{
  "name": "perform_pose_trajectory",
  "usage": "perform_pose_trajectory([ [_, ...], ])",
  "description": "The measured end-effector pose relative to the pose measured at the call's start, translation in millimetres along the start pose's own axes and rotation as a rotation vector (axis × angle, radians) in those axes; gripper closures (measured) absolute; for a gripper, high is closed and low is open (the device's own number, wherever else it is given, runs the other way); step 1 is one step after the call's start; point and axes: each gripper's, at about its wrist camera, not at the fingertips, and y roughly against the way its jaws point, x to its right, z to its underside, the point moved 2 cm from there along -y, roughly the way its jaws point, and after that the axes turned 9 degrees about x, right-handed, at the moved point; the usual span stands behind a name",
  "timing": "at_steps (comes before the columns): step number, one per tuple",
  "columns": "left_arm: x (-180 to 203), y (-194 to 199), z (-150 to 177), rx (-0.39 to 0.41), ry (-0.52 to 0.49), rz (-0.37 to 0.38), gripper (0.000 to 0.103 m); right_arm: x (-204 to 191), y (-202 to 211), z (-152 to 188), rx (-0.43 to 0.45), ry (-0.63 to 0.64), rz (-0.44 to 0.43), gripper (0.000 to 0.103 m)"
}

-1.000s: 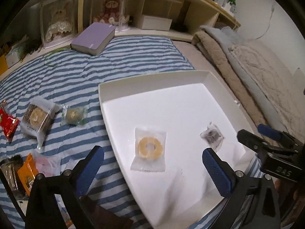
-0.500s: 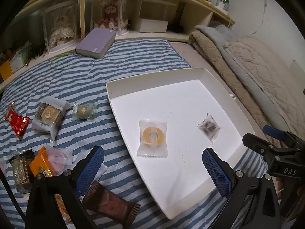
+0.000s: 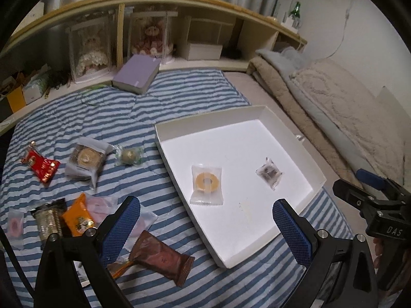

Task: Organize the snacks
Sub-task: 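Lift both open tools up and away from the white tray, then grasp the white-gold packet with left tool while right tool grasps the brown chocolate wrapper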

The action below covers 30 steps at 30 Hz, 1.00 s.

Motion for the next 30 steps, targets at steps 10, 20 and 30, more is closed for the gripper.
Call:
perform_pose_trajectory([
  [10,-21.4,80.3,-6.2,0.107,0.019,-0.005,0.000,-35.3,56.3,-17.9,0.110,0.037,-0.029,0.000],
  [20,-61.7,164.4,3.3,0.205,0.028,-0.084,0.000,-98.7,85.3,-32.1,0.180,0.069,-0.118,0.000],
  [30,-110.8,214.4,38.1,0.225,0.130,-0.197,0.000,-163.7,72.7,-20.3,0.147,0.072,-0.203,0.000],
])
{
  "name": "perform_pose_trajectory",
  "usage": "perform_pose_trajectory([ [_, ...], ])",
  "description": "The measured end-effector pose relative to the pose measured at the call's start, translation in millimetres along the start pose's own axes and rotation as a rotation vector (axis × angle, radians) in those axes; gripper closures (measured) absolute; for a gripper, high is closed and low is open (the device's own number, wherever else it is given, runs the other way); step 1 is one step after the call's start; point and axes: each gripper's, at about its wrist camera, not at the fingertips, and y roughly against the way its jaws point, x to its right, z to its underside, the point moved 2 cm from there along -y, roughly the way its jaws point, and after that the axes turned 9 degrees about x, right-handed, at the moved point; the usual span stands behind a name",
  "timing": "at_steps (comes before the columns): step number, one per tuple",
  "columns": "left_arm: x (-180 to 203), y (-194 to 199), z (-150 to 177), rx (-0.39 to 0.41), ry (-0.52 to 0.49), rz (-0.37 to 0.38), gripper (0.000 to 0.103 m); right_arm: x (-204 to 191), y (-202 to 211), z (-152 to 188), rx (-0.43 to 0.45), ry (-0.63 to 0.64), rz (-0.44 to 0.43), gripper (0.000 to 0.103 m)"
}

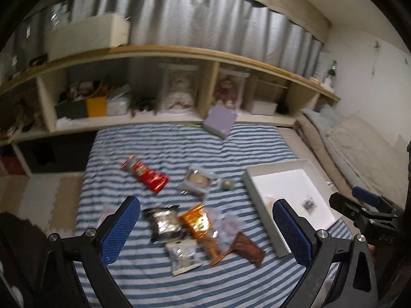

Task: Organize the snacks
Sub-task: 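Grasp the white-gold packet with left tool while right tool grasps the brown chocolate wrapper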

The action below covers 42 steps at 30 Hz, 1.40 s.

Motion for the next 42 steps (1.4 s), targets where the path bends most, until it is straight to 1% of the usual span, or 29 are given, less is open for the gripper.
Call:
perform_pose_trajectory([
  [3,-16.4,-0.9,13.5,-0.035,0.049,-0.037,0.000,-12.7,-13.9,9.7,-0.044,-0.004,-0.028,0.000],
  [7,-35.5,-12.8,26.1,-0.090,0.123,-0.096,0.000,-25.7,-36.6,28.4,-0.136,-0.004,-0.074,0.000],
  [9,-40.3,-19.8,32.2,-0.112,0.155,-0.105,0.000,-30.0,-45.3,36.3,-0.160,0.015,-0.094,0.000],
  [12,-45.3,-35.3,39.6,-0.144,0.202,-0.108,0.000,-40.6,-56.3,46.3,-0.179,0.120,-0.110,0.000],
  [16,-47.2,-66.1,55.2,-0.201,0.242,-0.093,0.000,-58.0,-70.3,58.4,-0.213,0.330,-0.118,0.000],
  [18,-44.9,-77.4,64.5,-0.226,0.267,-0.076,0.000,-64.4,-81.5,67.4,-0.265,0.419,-0.136,0.000],
  [20,-51.6,-94.7,71.2,-0.248,0.299,-0.061,0.000,-65.9,-93.0,73.4,-0.310,0.465,-0.164,0.000],
  [23,-51.6,-113.0,81.8,-0.282,0.326,-0.055,0.008,-66.0,-115.5,86.3,-0.417,0.528,-0.221,0.000],
  [25,-50.8,-125.6,90.0,-0.300,0.335,-0.058,0.014,-64.4,-131.1,95.9,-0.472,0.579,-0.209,0.000],
  [26,-50.9,-131.1,92.7,-0.310,0.338,-0.058,0.015,-63.6,-137.5,100.6,-0.496,0.597,-0.222,0.002],
  [28,-50.8,-140.4,98.9,-0.325,0.345,-0.062,0.018,-62.2,-149.3,111.5,-0.541,0.635,-0.257,0.013],
  [29,-49.5,-144.1,103.1,-0.330,0.346,-0.067,0.019,-61.9,-155.6,118.2,-0.567,0.658,-0.267,0.016],
  [31,-49.5,-153.8,108.2,-0.342,0.349,-0.072,0.020,-60.9,-166.4,130.3,-0.613,0.692,-0.281,0.027],
  [35,-45.7,-169.0,117.1,-0.352,0.328,-0.098,0.022,-55.6,-183.4,149.7,-0.670,0.731,-0.276,0.039],
  [37,-42.9,-175.7,119.8,-0.355,0.307,-0.111,0.025,-53.0,-189.6,155.2,-0.683,0.740,-0.265,0.051],
  [38,-42.1,-178.6,119.8,-0.354,0.297,-0.116,0.026,-51.6,-191.6,157.3,-0.690,0.734,-0.265,0.055],
  [39,-39.8,-179.4,120.7,-0.353,0.288,-0.119,0.028,-50.5,-192.7,158.1,-0.694,0.727,-0.268,0.057],
  [41,-36.4,-183.0,122.8,-0.354,0.266,-0.131,0.037,-50.3,-191.2,158.5,-0.684,0.729,-0.266,0.060],
  [42,-34.9,-182.9,124.2,-0.357,0.255,-0.135,0.047,-50.4,-189.8,158.6,-0.676,0.734,-0.265,0.063],
])
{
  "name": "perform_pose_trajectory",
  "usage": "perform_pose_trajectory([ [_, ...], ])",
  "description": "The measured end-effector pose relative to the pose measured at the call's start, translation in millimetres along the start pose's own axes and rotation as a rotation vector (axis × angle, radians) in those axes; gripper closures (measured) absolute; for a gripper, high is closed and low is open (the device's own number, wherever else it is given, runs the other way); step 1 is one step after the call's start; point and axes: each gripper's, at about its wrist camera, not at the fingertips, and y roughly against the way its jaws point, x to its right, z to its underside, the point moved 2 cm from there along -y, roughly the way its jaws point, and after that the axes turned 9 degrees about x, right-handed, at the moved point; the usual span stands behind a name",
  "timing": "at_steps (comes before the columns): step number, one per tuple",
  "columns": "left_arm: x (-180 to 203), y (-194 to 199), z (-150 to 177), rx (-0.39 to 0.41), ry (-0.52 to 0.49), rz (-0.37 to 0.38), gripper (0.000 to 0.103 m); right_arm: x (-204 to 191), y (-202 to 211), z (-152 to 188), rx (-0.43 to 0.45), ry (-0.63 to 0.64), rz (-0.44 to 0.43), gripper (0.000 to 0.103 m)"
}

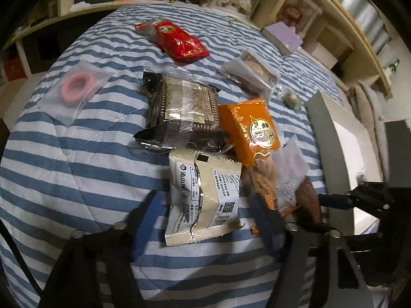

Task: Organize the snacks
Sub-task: 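Grasp the white-gold packet with left tool while right tool grasps the brown chocolate wrapper, then carry both packets into the white tray and open both tools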

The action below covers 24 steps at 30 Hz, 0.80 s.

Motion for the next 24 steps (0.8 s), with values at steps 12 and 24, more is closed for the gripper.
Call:
perform_pose_trajectory([
  [12,0.6,28.3,-6.1,0.066,-0.043,-0.002,0.056,2.4,41.7,-5.9,0.111,-0.091,-0.004,0.063],
  [24,3.5,85.9,-16.9,0.176,-0.050,0.053,0.057,4.0,88.0,-15.4,0.272,-0.218,0.018,0.063],
])
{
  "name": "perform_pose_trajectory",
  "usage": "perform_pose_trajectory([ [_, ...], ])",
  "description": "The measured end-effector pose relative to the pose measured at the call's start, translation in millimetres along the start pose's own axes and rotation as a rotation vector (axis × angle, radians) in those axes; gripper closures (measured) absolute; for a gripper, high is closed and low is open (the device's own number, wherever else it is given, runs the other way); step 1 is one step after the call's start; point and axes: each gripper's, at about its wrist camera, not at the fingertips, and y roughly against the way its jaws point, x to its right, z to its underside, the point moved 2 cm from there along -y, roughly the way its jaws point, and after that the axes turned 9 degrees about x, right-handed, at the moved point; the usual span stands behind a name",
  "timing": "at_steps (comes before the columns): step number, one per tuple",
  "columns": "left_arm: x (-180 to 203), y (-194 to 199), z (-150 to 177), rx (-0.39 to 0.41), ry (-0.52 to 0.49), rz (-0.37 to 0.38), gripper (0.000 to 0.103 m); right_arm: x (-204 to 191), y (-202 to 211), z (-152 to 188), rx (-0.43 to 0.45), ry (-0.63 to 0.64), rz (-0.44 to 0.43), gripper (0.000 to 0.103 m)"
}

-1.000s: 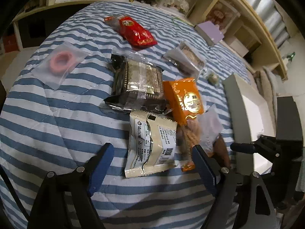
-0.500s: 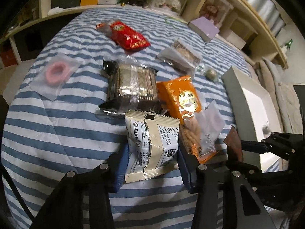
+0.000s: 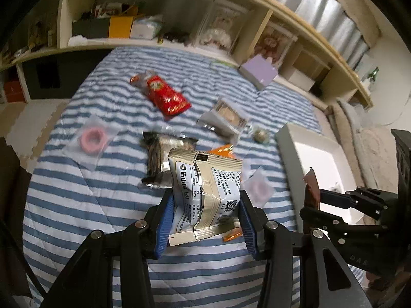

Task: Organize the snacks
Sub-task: 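Carry both packets into the white tray and open both tools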

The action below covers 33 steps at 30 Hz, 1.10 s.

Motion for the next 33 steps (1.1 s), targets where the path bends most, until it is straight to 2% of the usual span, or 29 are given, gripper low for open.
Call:
perform_pose_trajectory([
  [9,16.7,40.6,-8.7,0.079,-0.042,0.047,0.057,9.6,50.6,-11.9,0.165,-0.064,0.037,0.063],
  [18,44.8,62.0,-14.9,0.130,-0.098,0.137,0.057,39.6,99.8,-5.9,0.305,-0.177,0.097,0.063],
  [25,77.6,52.0,-14.6,0.129,-0.137,0.216,0.057,85.6,134.3,14.4,0.380,-0.284,0.179,0.063],
  [33,125.7,14.1,-14.0,0.077,-0.141,0.323,0.057,140.9,153.6,51.9,0.384,-0.396,0.268,0.063],
])
